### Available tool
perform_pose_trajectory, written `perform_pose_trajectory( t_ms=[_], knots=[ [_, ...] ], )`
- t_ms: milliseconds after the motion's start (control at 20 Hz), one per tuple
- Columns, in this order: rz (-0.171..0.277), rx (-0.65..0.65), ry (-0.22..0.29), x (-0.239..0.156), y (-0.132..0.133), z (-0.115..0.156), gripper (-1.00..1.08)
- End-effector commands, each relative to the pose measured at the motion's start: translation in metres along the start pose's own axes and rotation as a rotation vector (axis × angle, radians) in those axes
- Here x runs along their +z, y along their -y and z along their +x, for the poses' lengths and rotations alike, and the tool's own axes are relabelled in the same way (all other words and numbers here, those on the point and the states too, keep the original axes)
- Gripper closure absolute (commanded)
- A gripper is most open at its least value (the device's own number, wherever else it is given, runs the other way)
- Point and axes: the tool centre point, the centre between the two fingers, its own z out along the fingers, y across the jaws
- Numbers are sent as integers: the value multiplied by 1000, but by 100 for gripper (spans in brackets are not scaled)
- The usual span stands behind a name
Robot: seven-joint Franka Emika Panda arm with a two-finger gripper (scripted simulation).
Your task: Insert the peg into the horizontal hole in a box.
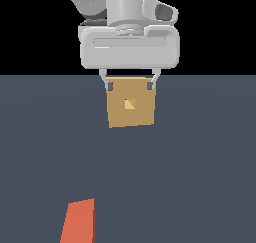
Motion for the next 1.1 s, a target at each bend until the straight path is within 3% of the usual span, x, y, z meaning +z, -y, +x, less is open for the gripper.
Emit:
perform_pose_trajectory(
  t_ms=[0, 500, 1050],
  knots=[
    [0, 0, 0, 0, 0, 0, -92],
    [1, -18, -1, 10, 8, -27, -92],
    [3, -77, -5, 42, 29, -118, -92]
  ],
)
